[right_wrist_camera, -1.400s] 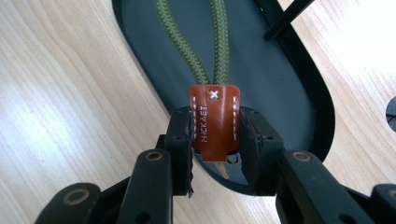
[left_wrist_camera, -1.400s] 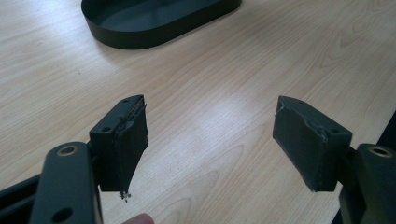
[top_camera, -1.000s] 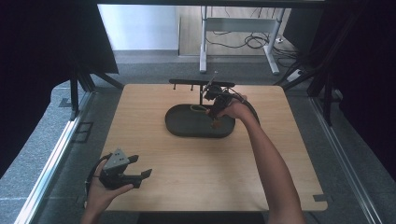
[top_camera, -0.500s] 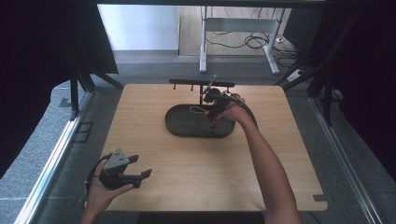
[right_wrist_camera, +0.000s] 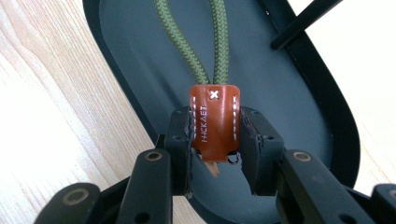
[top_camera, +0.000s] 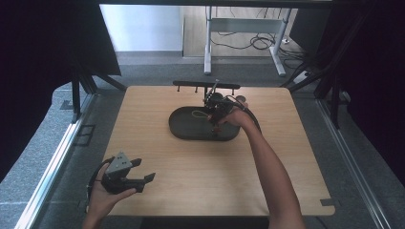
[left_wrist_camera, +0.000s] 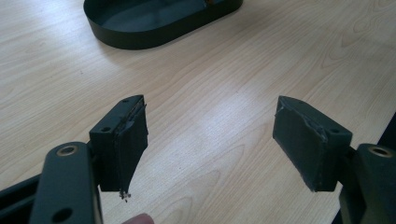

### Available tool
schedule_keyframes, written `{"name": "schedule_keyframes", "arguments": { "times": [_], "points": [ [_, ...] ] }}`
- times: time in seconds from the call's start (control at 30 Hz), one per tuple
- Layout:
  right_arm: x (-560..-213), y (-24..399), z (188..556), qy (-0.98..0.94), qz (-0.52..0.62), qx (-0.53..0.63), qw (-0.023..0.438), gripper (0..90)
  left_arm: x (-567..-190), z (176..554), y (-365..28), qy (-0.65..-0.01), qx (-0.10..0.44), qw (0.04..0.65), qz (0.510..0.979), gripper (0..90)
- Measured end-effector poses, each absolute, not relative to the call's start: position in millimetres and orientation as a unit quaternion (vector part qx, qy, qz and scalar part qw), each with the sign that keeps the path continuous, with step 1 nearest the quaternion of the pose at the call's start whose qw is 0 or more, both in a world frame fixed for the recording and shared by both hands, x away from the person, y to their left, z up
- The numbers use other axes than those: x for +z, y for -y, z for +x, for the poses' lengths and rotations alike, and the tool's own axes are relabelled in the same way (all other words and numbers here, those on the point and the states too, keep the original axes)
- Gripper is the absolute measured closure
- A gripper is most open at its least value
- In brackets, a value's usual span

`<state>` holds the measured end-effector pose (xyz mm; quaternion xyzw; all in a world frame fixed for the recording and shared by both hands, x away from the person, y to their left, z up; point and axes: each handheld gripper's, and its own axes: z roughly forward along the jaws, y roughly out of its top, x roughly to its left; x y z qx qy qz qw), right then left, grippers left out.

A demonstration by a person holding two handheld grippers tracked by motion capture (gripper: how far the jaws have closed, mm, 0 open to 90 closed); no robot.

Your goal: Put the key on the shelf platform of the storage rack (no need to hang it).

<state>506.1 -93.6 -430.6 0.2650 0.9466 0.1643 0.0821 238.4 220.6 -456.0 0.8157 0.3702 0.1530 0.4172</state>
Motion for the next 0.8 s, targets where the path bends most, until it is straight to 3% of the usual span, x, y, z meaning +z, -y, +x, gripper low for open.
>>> {"name": "schedule_keyframes", "arguments": {
  "times": [0.37, 0.8],
  "points": [
    [-444.5, 90.9, 506.2, -0.95, 0.256, 0.158, 0.078, 65.5, -456.1, 238.5, -221.0, -0.371, 0.153, 0.417, 0.815, 26.6],
    [-439.0, 98.5, 497.7, -0.944, 0.266, 0.178, 0.084, 55.6, -456.3, 238.5, -219.0, -0.369, 0.154, 0.416, 0.817, 26.6]
  ]
}}
